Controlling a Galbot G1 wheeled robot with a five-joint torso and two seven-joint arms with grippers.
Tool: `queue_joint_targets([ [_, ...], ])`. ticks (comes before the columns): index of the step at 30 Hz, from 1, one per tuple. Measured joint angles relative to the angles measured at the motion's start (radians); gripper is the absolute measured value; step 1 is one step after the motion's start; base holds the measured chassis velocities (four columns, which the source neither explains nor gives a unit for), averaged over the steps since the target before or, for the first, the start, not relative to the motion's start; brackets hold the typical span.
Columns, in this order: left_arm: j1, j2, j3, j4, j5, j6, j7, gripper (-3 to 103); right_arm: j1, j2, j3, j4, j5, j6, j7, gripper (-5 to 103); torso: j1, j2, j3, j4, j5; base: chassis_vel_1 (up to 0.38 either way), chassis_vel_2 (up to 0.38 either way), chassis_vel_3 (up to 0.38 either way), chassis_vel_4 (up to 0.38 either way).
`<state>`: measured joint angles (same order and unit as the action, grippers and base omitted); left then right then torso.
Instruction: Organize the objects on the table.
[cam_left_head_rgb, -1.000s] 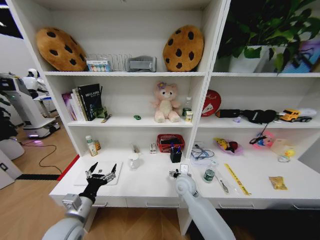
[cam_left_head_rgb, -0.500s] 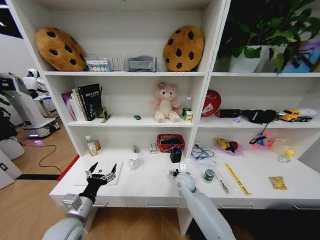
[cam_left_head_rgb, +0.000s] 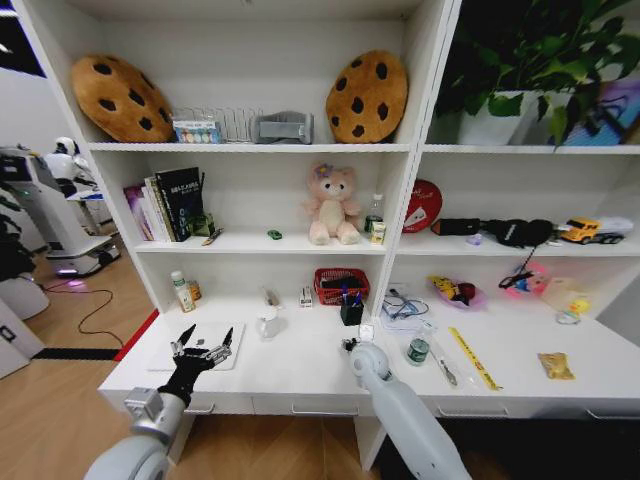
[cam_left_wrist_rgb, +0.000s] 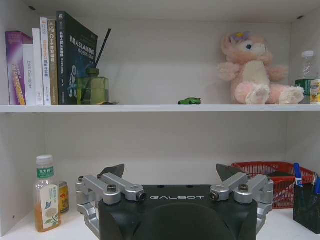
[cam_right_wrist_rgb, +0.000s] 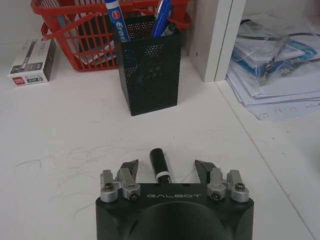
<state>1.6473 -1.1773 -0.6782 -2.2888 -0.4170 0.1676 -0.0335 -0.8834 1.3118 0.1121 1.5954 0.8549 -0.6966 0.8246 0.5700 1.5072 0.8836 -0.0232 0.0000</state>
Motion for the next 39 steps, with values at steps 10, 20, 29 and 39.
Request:
queue_joint_targets([
  [10, 0.0, 0.0, 0.0, 0.0, 0.0, 0.0, 0.0, 100, 0.014, 0.004, 0.009, -0.022, -0.003, -0.002, -0.058, 56, 0.0, 0.0, 0.0, 0.0, 0.0, 0.0, 0.0, 0.0, 0.0],
  [20, 0.0, 0.0, 0.0, 0.0, 0.0, 0.0, 0.0, 100, 0.021, 0.002, 0.002, -0.021, 0.019, -0.035, -0.067, 54, 0.0, 0.0, 0.0, 0.0001, -0.0001, 0.0, 0.0, 0.0, 0.0],
  [29, 0.0, 0.0, 0.0, 0.0, 0.0, 0.0, 0.0, 100, 0.008, 0.003, 0.012, -0.018, 0.02, -0.036, -0.069, 51, 0.0, 0.0, 0.0, 0.0001, -0.0002, 0.0, 0.0, 0.0, 0.0],
  [39, 0.0, 0.0, 0.0, 0.0, 0.0, 0.0, 0.0, 100, -0.007, 0.0, 0.016, -0.012, 0.021, -0.036, -0.069, 28, 0.0, 0.0, 0.0, -0.0004, -0.0003, 0.0, 0.0, 0.0, 0.0],
])
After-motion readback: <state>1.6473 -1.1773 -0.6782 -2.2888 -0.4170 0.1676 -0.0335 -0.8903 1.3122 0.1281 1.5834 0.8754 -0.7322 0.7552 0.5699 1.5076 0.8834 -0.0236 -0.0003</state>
